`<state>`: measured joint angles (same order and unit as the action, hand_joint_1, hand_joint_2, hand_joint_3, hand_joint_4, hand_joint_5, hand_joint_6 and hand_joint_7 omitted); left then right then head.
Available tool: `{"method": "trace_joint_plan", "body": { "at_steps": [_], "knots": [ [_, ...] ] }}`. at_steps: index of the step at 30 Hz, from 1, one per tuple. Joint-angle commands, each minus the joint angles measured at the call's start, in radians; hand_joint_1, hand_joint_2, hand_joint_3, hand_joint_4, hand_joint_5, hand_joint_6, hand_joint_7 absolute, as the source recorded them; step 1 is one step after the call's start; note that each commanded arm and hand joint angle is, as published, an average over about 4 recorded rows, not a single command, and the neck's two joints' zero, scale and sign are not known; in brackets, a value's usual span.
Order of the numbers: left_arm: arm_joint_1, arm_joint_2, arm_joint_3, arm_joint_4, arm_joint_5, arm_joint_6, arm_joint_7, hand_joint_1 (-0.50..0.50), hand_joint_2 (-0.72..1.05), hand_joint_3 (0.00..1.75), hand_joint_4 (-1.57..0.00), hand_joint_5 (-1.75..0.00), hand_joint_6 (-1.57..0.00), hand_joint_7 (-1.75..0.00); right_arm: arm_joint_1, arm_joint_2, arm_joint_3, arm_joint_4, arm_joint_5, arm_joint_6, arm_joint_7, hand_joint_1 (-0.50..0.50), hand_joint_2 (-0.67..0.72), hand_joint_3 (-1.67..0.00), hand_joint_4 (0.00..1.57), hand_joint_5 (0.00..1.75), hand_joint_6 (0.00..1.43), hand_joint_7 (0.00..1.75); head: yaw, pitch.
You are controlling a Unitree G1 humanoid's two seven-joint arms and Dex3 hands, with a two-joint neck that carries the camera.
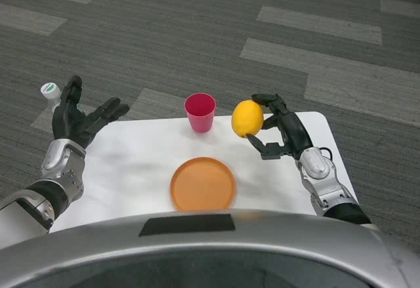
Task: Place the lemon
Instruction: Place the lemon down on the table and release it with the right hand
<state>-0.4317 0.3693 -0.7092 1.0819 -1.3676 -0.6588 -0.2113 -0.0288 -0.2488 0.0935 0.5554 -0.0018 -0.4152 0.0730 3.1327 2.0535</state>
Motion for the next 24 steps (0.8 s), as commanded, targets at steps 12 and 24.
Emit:
{"method": "trace_joint_plan", "body": {
  "at_steps": [12,24],
  "knots": [
    [-0.016,0.013,0.002,0.0,-0.007,0.001,-0.002,0.5,0.52,0.09,-0.07,0.0,0.0,0.0,0.021,-0.023,-0.05,0.13,0.003,-0.013,0.014,-0.33,-0.6,-1.35,0.2,1.75,0.43,0.84,-0.007,-0.02],
    [-0.016,0.013,0.0,0.003,-0.007,0.003,0.0,0.5,0.52,0.09,-0.07,0.0,0.0,0.0,-0.019,-0.03,-0.051,0.374,-0.056,-0.013,0.089,-0.33,-0.6,-1.29,0.06,1.75,0.25,0.84,-0.024,-0.053]
  ]
}}
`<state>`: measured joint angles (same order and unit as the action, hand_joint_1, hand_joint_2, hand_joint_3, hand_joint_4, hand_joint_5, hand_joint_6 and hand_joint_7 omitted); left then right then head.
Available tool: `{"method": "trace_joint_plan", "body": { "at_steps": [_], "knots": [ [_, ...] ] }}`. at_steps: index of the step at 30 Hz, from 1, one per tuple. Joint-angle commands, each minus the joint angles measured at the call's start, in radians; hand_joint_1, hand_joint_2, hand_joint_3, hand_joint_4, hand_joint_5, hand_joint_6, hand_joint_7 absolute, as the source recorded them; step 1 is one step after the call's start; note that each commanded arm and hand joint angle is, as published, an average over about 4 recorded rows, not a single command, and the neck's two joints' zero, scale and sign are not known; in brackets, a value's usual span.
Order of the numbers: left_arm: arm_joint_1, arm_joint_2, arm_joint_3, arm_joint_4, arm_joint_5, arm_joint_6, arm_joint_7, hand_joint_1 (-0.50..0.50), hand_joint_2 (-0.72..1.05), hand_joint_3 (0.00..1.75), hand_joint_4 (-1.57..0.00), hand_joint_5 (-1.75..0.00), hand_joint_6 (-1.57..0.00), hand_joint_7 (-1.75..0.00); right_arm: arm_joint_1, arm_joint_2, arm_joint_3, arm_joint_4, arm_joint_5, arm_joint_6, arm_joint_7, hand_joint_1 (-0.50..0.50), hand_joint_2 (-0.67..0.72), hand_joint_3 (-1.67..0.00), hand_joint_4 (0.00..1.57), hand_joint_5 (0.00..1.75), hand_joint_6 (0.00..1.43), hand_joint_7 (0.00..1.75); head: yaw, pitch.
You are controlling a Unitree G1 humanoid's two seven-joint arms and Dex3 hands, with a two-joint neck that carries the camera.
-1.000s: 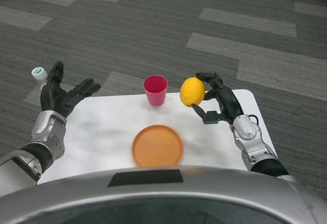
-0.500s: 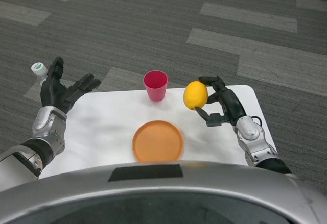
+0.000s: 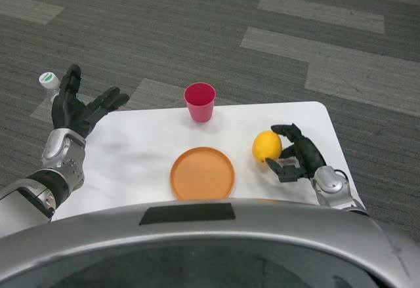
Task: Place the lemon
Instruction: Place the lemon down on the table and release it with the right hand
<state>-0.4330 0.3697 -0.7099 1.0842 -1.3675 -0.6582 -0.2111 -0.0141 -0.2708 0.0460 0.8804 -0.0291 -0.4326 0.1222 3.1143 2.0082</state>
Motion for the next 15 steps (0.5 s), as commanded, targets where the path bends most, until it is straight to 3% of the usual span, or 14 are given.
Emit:
{"method": "trace_joint_plan", "body": {
  "at_steps": [1,5,11,15],
  "knots": [
    [-0.015,0.012,0.001,0.0,-0.007,0.003,-0.001,0.5,0.52,0.09,-0.07,0.0,0.0,0.0,-0.04,-0.008,-0.003,0.061,-0.048,0.005,0.061,-0.33,-0.6,-1.31,0.04,1.72,0.23,0.84,-0.009,-0.013],
    [-0.016,0.013,0.001,0.003,-0.007,0.003,-0.001,0.5,0.52,0.09,-0.07,0.0,0.0,0.0,-0.065,-0.008,-0.006,0.118,-0.131,0.003,0.139,-0.33,-0.6,-1.29,0.02,1.67,0.16,0.84,-0.006,-0.019],
    [-0.019,0.014,0.0,0.005,-0.007,0.004,-0.001,0.5,0.52,0.09,-0.07,0.0,0.0,0.0,-0.07,-0.016,-0.012,0.163,-0.14,0.002,0.142,-0.33,-0.6,-1.27,0.0,1.65,0.07,0.84,-0.008,-0.021],
    [-0.02,0.013,0.0,0.006,-0.007,0.004,0.001,0.5,0.52,0.09,-0.07,0.0,0.0,0.0,-0.07,-0.025,-0.017,0.18,-0.142,0.001,0.144,-0.28,-0.57,-1.25,0.0,1.65,0.01,0.8,-0.007,-0.02]
  ]
}}
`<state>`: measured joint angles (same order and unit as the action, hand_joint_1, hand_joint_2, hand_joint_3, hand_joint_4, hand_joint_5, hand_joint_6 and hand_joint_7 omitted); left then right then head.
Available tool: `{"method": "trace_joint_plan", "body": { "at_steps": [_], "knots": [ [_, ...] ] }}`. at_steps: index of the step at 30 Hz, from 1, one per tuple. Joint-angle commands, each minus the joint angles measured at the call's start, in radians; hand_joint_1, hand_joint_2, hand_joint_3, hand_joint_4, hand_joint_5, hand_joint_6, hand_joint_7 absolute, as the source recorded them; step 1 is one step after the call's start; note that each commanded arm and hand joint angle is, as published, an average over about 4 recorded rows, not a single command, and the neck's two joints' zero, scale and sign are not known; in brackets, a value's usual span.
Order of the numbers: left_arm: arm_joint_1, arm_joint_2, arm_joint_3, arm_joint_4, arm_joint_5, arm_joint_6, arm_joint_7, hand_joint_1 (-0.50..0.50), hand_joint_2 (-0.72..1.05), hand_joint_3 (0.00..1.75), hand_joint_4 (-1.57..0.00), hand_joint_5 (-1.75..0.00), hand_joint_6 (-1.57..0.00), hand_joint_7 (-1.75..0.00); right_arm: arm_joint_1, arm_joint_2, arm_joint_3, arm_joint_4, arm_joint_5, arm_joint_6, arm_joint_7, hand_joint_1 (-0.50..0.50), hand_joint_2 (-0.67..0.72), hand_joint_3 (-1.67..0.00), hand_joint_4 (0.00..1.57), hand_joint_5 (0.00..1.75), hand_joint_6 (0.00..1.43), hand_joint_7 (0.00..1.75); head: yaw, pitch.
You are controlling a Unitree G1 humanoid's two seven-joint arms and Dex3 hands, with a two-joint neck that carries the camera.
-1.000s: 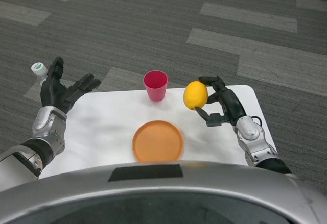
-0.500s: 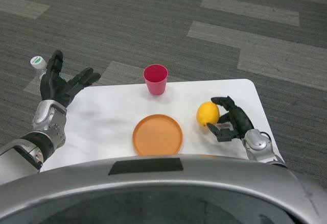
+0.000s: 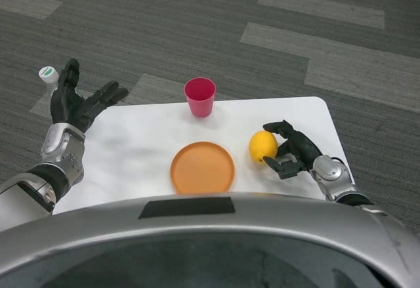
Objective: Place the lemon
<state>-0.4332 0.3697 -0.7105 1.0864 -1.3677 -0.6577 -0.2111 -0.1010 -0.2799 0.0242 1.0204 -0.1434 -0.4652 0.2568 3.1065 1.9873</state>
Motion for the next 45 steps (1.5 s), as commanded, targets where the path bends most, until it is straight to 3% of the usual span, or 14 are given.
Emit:
{"method": "trace_joint_plan", "body": {
  "at_steps": [1,4,7,11,15,18,25,28,34,42,45],
  "knots": [
    [-0.019,0.013,0.0,0.004,-0.007,0.003,0.001,0.5,0.52,0.09,-0.07,0.0,0.0,0.0,0.017,-0.02,0.005,0.046,-0.028,0.033,0.01,-0.27,-0.56,-1.23,0.0,1.65,0.01,0.79,0.0,0.001],
    [-0.019,0.012,0.0,0.004,-0.007,0.003,0.001,0.5,0.52,0.09,-0.07,0.0,0.0,0.0,0.017,-0.028,-0.001,0.058,-0.03,0.031,0.01,-0.23,-0.48,-1.05,0.0,1.65,0.0,0.77,0.001,0.001],
    [-0.019,0.012,0.0,0.005,-0.007,0.004,0.001,0.5,0.52,0.09,-0.07,0.0,0.0,0.0,0.018,-0.028,-0.021,0.083,-0.03,0.031,0.025,-0.21,-0.29,-0.75,0.0,1.65,0.0,0.72,-0.001,0.001],
    [-0.019,0.012,0.0,0.007,-0.007,0.003,0.001,0.5,0.52,0.09,-0.07,0.0,0.0,0.0,0.013,-0.028,-0.059,0.127,-0.029,0.031,0.067,-0.21,0.15,-0.28,0.0,1.65,0.0,0.66,-0.002,0.0],
    [-0.019,0.012,0.0,0.009,-0.007,0.004,0.001,0.5,0.52,0.09,-0.07,0.0,0.0,0.0,0.001,-0.022,-0.079,0.156,-0.028,0.033,0.099,-0.16,0.36,-0.16,0.0,1.55,0.0,0.45,0.0,0.002],
    [-0.019,0.012,0.0,0.009,-0.007,0.003,0.001,0.5,0.52,0.09,-0.07,0.0,0.0,0.0,-0.009,-0.022,-0.083,0.176,-0.027,0.034,0.115,-0.12,0.41,-0.16,0.0,1.55,0.0,0.38,0.0,0.001],
    [-0.019,0.012,0.0,0.009,-0.007,0.003,0.001,0.5,0.52,0.09,-0.08,0.0,0.0,0.0,-0.011,-0.02,-0.128,0.181,-0.025,0.033,0.118,-0.08,0.34,-0.08,0.0,1.55,0.0,0.24,0.002,0.004],
    [-0.019,0.012,0.0,0.009,-0.007,0.003,0.001,0.5,0.52,0.09,-0.07,0.0,0.0,0.0,-0.01,-0.012,-0.19,0.18,-0.025,0.02,0.118,-0.03,0.34,-0.08,0.0,1.55,0.0,0.21,0.001,0.005],
    [-0.019,0.012,0.0,0.009,-0.007,0.003,0.001,0.5,0.52,0.09,-0.08,0.0,0.0,0.0,-0.009,0.008,-0.352,0.156,-0.015,-0.058,0.117,0.03,0.22,-0.14,0.0,1.55,0.0,0.19,-0.005,0.009],
    [-0.019,0.011,-0.003,0.009,-0.007,0.003,0.001,0.5,0.52,0.09,-0.07,0.0,0.0,0.0,-0.021,0.011,-0.363,0.026,0.152,-0.126,0.091,0.08,0.15,-0.16,0.0,1.45,0.0,0.14,-0.018,0.016],
    [-0.019,0.011,-0.003,0.009,-0.007,0.003,0.001,0.5,0.52,0.09,-0.07,0.0,0.0,0.0,-0.025,0.008,-0.332,-0.059,0.203,-0.133,0.076,0.1,0.12,-0.16,0.0,1.33,0.0,0.1,-0.017,0.015]
  ]
}}
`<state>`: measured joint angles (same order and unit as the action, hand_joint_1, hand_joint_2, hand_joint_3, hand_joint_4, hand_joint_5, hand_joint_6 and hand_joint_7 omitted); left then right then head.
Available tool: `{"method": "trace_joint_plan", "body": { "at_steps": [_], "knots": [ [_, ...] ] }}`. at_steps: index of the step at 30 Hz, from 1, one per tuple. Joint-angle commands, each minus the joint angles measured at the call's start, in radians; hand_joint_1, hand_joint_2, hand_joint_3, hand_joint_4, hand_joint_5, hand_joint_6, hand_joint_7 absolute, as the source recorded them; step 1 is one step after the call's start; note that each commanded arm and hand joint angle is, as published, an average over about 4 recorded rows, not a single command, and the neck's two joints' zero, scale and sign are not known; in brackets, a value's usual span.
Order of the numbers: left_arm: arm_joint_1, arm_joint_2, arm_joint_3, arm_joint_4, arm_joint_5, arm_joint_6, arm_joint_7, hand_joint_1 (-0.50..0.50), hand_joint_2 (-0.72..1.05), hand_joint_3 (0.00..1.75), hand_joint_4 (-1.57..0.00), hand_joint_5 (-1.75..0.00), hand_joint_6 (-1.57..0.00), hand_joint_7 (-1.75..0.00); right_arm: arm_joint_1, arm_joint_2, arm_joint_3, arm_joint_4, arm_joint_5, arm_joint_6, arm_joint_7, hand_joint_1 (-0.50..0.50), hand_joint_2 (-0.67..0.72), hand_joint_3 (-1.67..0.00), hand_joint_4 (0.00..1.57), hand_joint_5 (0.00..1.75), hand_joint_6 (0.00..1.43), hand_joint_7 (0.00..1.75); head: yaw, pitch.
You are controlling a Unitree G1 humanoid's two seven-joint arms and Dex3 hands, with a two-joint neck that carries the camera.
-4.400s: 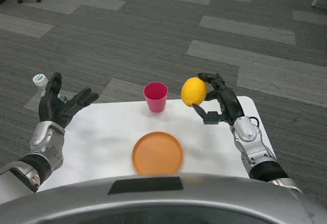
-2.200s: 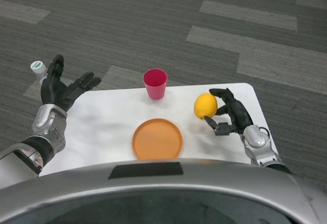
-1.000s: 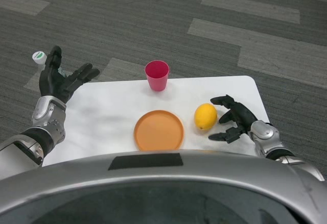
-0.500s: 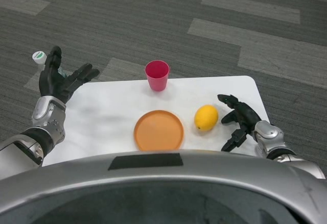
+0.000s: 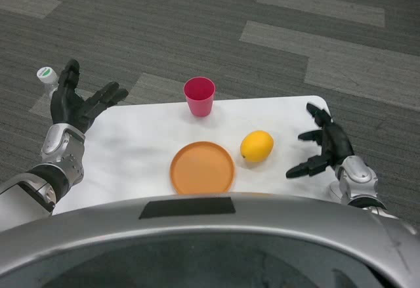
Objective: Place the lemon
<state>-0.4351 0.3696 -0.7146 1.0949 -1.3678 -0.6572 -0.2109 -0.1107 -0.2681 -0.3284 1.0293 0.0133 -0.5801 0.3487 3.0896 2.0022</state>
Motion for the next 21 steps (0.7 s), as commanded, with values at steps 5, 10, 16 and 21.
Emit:
{"method": "trace_joint_plan", "body": {
  "at_steps": [5,10,16,21],
  "knots": [
    [-0.017,0.009,0.003,0.0,-0.007,0.003,0.001,0.5,0.52,0.09,-0.08,0.0,0.0,0.0,-0.03,-0.006,0.099,-0.183,0.136,-0.037,-0.076,0.12,0.08,-0.24,0.0,0.73,0.0,0.02,0.004,0.017],
    [-0.016,0.009,0.006,-0.001,-0.007,0.002,-0.001,0.5,0.52,0.09,-0.07,0.0,0.0,0.0,-0.037,-0.002,0.155,-0.275,0.194,-0.068,-0.141,0.08,0.06,-0.24,0.0,0.53,0.0,0.0,0.003,0.027],
    [-0.012,0.009,0.011,-0.003,-0.007,0.002,-0.002,0.5,0.52,0.09,-0.07,0.0,0.0,0.0,-0.043,0.0,0.205,-0.353,0.241,-0.114,-0.208,0.04,0.12,-0.24,0.0,0.39,0.0,0.0,0.0,0.046],
    [-0.011,0.009,0.012,-0.003,-0.007,0.002,-0.002,0.5,0.52,0.09,-0.07,0.0,0.0,0.0,-0.044,0.0,0.217,-0.369,0.246,-0.115,-0.214,0.0,0.15,-0.28,0.0,0.44,0.0,0.0,0.003,0.063]
  ]
}}
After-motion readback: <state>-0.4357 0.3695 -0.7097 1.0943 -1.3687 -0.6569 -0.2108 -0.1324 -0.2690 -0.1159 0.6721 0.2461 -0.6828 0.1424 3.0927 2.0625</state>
